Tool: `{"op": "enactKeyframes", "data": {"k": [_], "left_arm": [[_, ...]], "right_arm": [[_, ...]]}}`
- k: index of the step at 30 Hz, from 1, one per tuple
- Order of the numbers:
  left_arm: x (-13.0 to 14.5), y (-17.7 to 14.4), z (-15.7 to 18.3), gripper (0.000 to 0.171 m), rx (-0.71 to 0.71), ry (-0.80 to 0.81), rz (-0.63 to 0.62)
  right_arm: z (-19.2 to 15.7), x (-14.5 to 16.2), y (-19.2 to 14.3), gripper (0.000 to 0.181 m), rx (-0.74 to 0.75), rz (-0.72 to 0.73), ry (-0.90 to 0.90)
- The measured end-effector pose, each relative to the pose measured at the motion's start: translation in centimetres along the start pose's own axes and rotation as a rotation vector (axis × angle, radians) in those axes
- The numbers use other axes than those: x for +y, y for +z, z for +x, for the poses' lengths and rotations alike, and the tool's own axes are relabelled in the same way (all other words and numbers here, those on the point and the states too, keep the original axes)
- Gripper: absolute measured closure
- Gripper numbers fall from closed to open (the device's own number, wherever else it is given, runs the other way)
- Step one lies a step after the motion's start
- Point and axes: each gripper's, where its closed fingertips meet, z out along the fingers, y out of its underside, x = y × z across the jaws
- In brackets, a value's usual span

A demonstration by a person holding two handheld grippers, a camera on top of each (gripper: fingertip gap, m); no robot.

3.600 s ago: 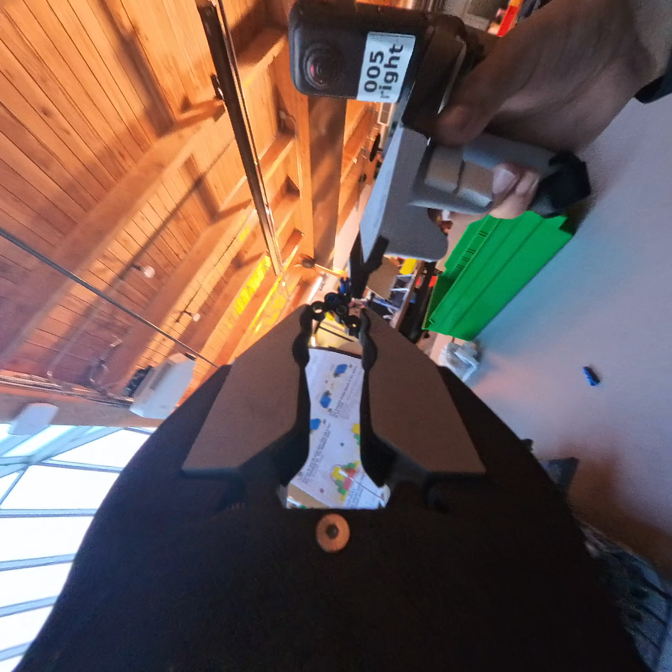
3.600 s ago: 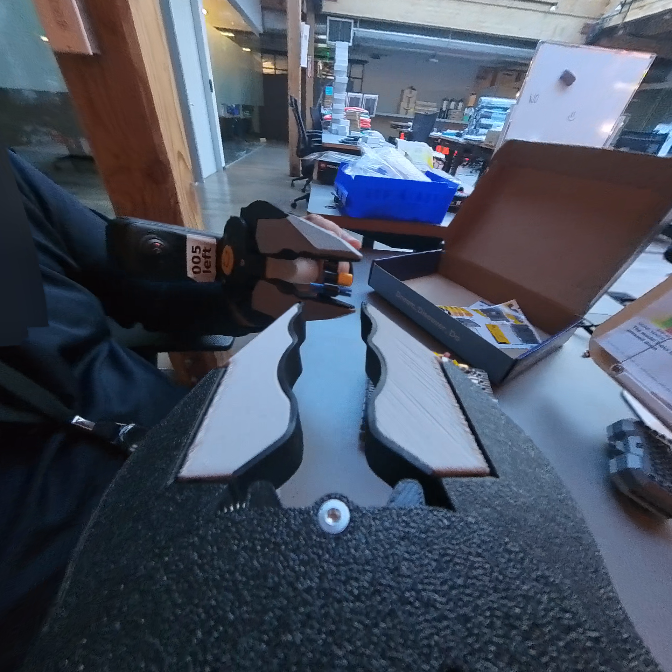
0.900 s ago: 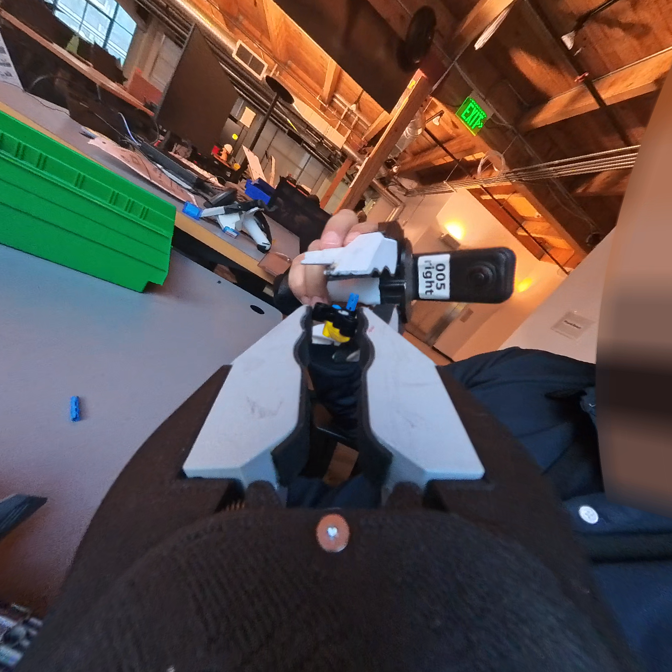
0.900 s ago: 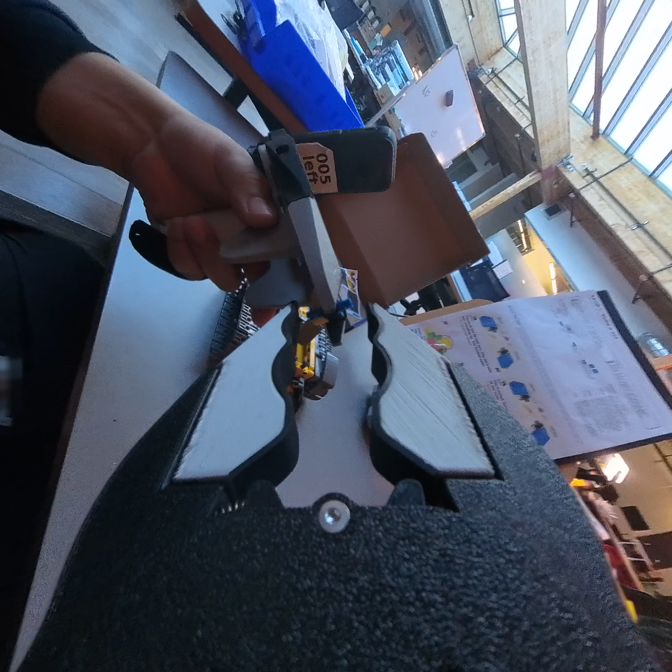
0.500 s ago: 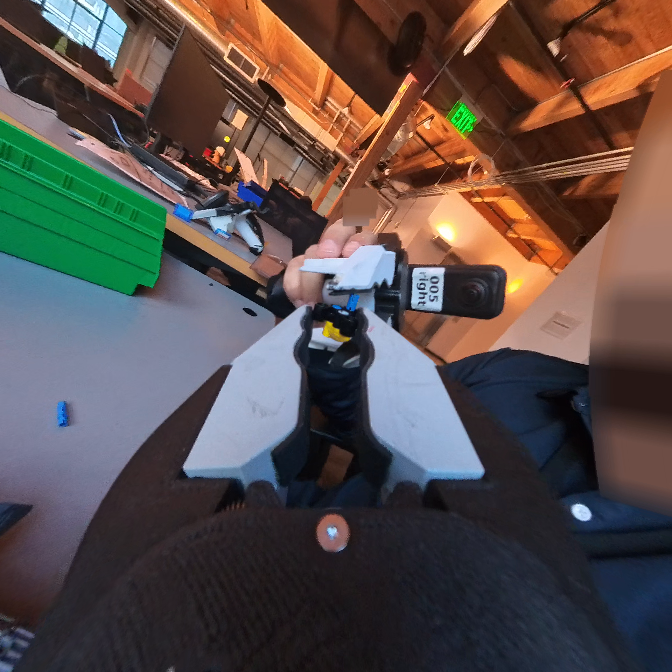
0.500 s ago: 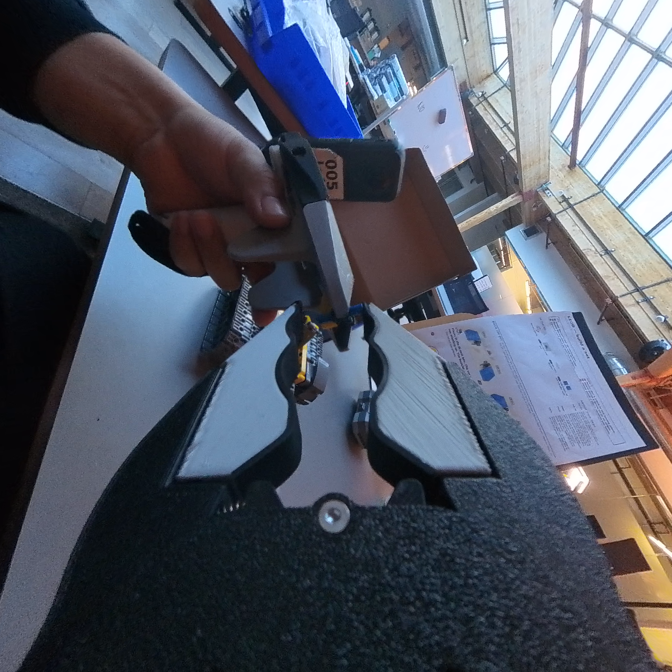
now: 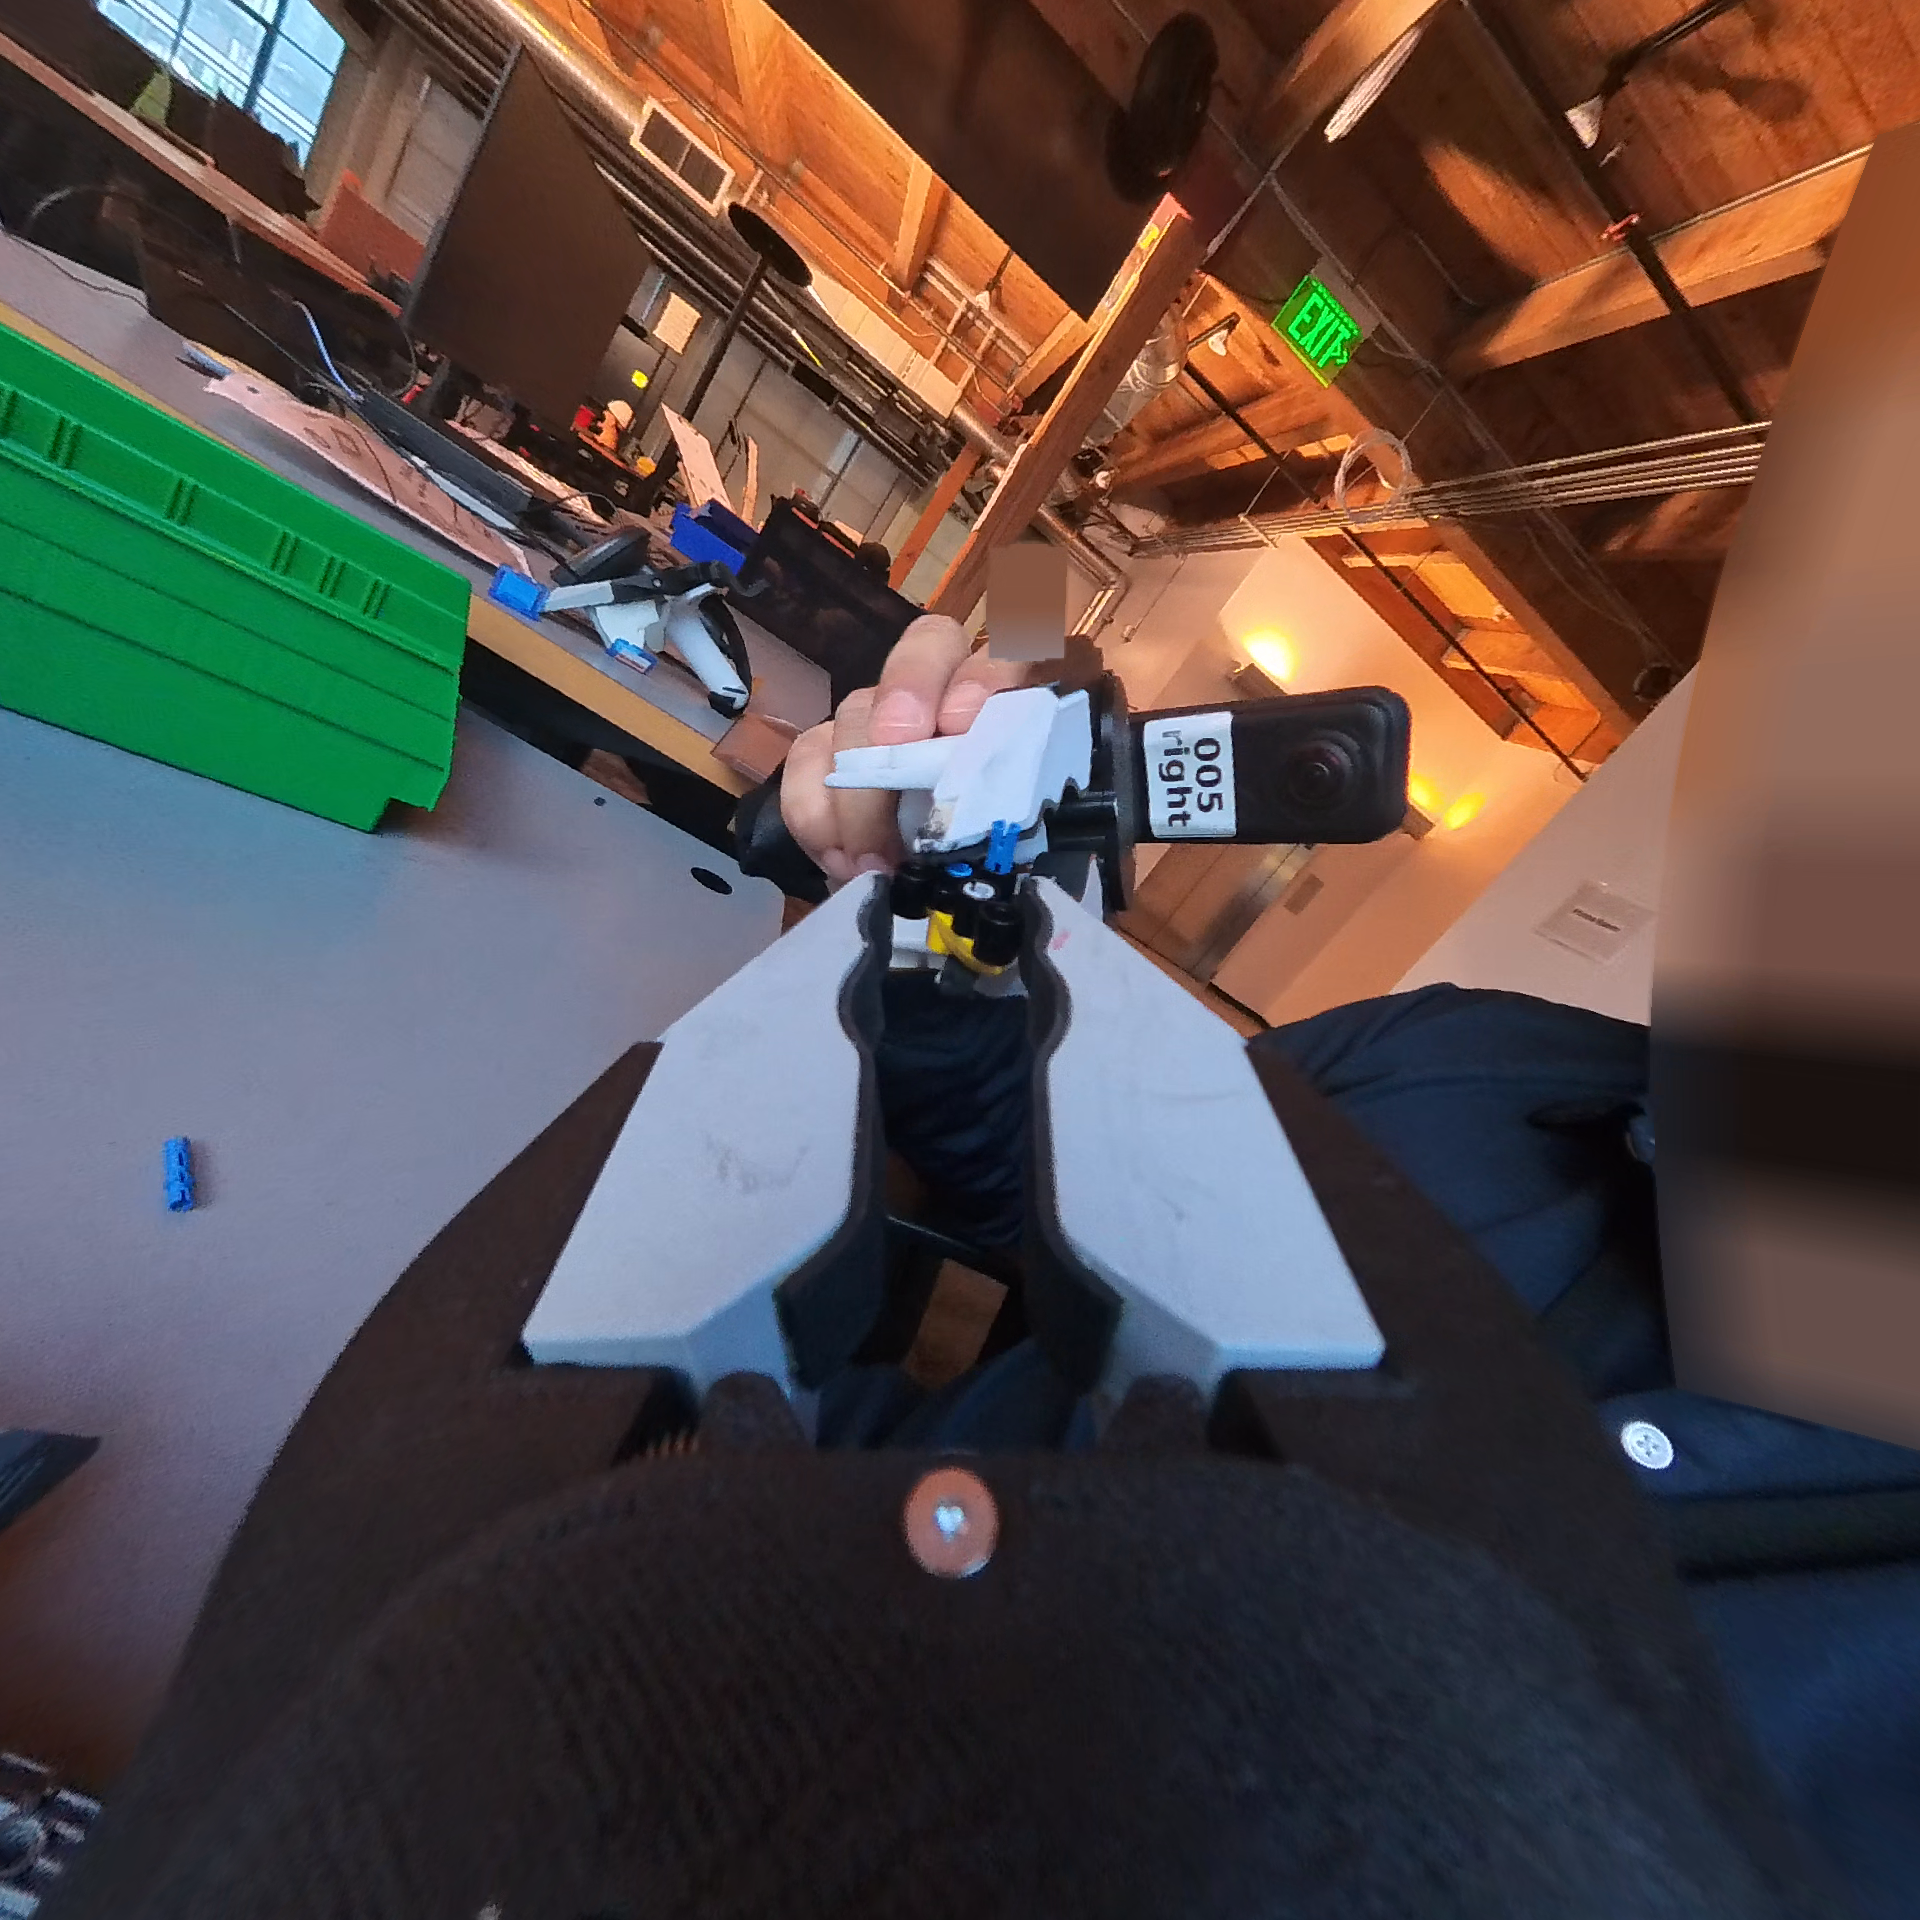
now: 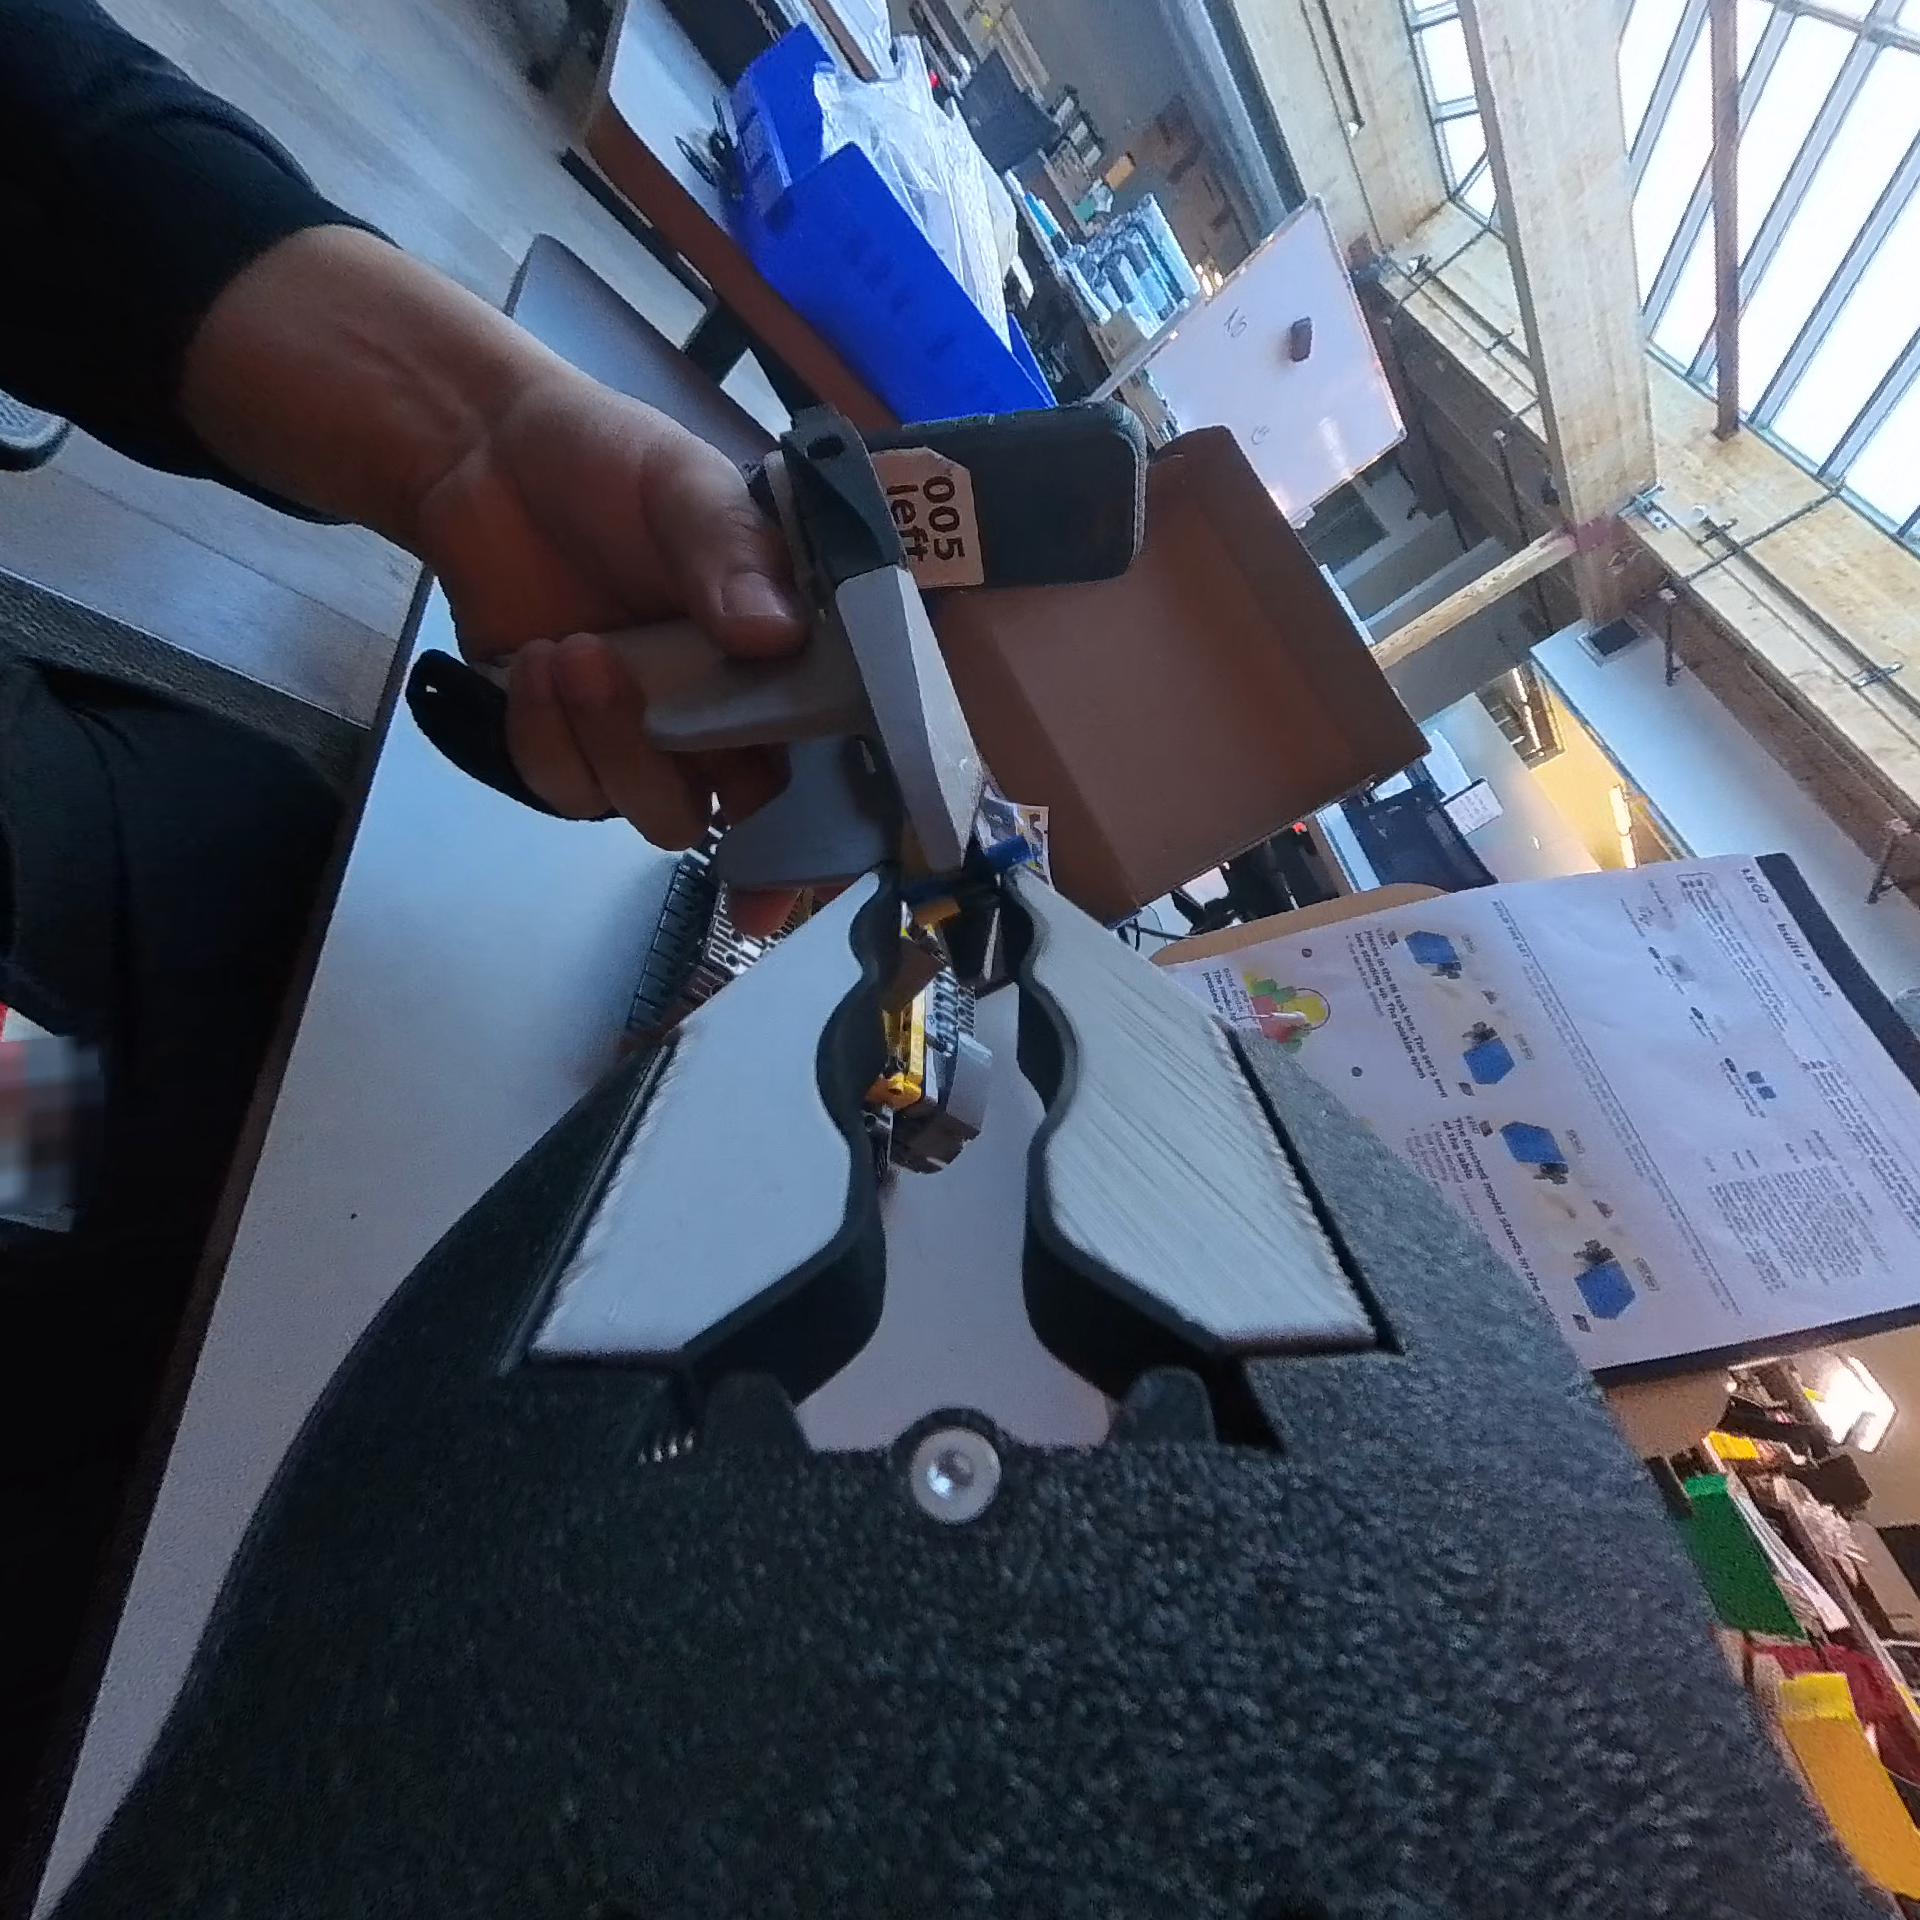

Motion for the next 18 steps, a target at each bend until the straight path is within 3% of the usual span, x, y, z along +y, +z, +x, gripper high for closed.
{"op": "enactKeyframes", "data": {"k": [5,9,18], "left_arm": [[-0.05,-0.09,0.05,0.150,0.012,-0.015,0.007],[0.37,0.12,0.04,0.151,0.007,-0.004,-0.015],[0.37,0.13,-0.05,0.152,-0.030,0.035,-0.042]], "right_arm": [[0.26,-0.34,-0.32,0.163,0.030,0.001,-0.045],[-0.31,-0.29,-0.13,0.155,-0.027,0.015,0.023],[-0.07,-0.35,-0.08,0.163,-0.044,0.041,0.095]]}}
